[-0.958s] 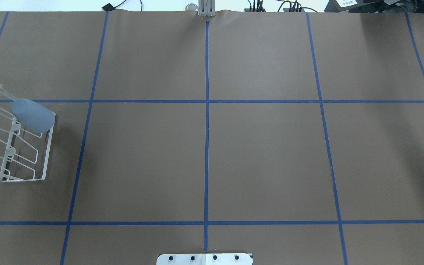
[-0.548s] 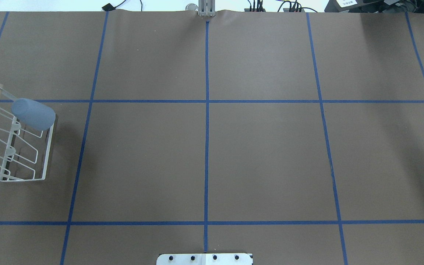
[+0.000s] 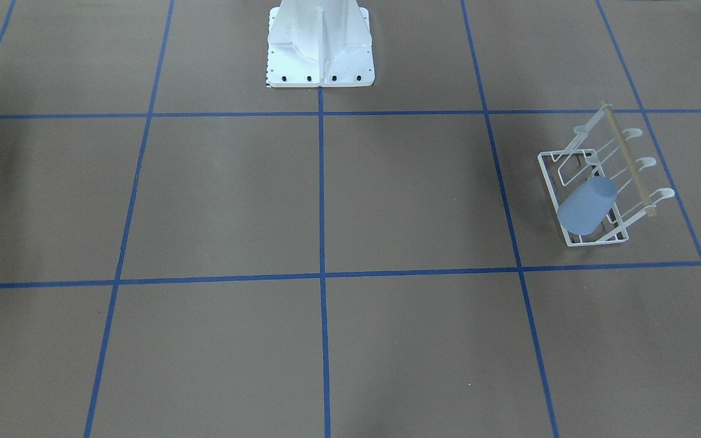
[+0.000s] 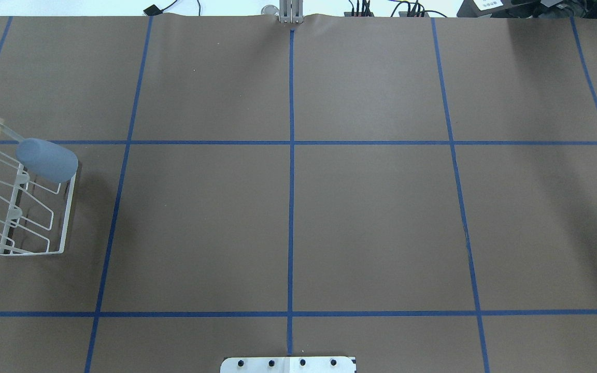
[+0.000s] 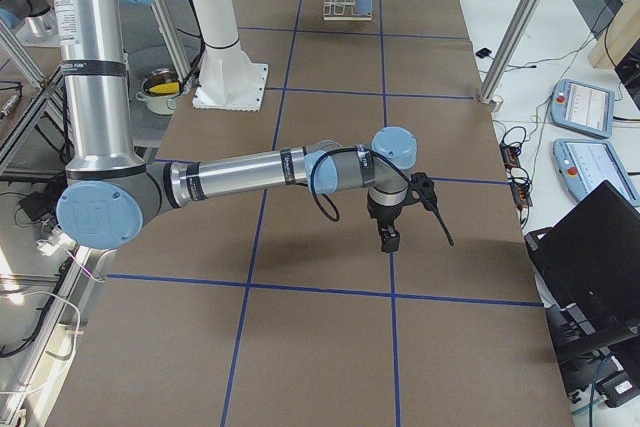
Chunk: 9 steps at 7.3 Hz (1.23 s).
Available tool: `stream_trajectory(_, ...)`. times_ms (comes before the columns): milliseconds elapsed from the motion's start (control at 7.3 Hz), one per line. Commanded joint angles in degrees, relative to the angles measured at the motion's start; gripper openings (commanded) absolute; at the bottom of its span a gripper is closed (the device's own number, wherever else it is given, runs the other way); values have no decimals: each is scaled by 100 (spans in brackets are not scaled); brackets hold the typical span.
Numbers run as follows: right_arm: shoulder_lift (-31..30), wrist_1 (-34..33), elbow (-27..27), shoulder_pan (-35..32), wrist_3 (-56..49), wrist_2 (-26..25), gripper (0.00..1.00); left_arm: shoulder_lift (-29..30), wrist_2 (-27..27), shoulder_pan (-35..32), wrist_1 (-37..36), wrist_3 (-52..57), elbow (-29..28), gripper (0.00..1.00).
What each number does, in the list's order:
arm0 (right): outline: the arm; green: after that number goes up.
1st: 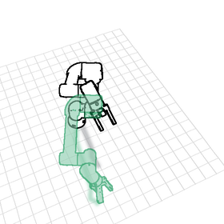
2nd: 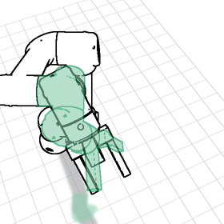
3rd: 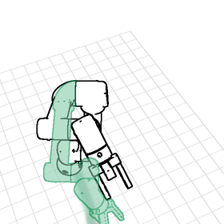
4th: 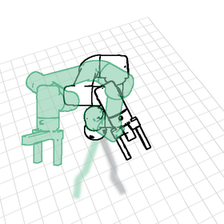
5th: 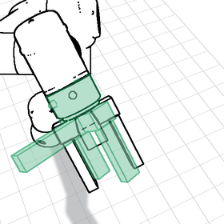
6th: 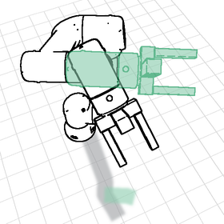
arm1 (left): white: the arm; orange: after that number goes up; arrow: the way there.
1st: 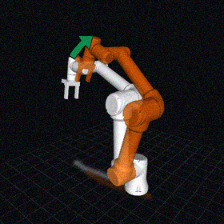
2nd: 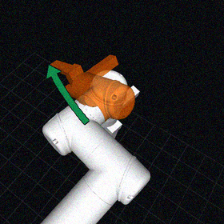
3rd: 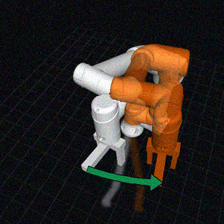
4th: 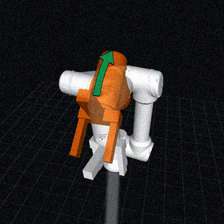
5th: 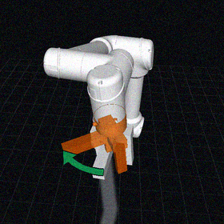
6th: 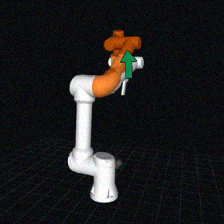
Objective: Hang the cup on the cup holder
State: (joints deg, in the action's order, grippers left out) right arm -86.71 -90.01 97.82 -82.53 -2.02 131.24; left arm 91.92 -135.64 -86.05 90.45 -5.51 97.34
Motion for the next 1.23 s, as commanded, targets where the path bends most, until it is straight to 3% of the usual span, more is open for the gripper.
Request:
stream_trajectory(0, 32, -7, -9, 18, 0, -2, 100, -7, -16, 1, 8, -3, -4, 98)
stream_trajectory(1095, 137, -7, -44, 62, 18, 7, 100, -16, -7, -8, -28, -20, 365, 98)
